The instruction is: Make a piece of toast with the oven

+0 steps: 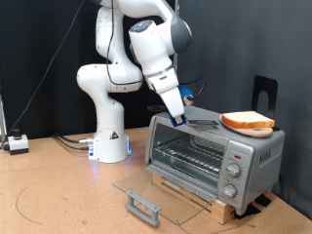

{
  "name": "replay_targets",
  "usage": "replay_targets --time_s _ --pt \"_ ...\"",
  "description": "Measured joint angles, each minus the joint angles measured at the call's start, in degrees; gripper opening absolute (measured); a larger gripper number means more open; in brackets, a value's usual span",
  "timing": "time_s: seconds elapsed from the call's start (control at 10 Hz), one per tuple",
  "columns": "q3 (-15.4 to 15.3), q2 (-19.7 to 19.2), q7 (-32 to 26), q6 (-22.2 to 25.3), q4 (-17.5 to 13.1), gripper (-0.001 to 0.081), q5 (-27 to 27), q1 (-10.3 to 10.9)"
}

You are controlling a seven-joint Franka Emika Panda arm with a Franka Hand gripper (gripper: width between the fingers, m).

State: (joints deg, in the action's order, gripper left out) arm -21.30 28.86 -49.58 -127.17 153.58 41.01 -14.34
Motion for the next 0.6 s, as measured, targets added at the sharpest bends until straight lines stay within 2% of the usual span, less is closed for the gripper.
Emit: replay_targets --time_s 0.6 --pt "-3.0 -0.1 0.8 -2.5 -0.6 0.0395 3.5 0.2"
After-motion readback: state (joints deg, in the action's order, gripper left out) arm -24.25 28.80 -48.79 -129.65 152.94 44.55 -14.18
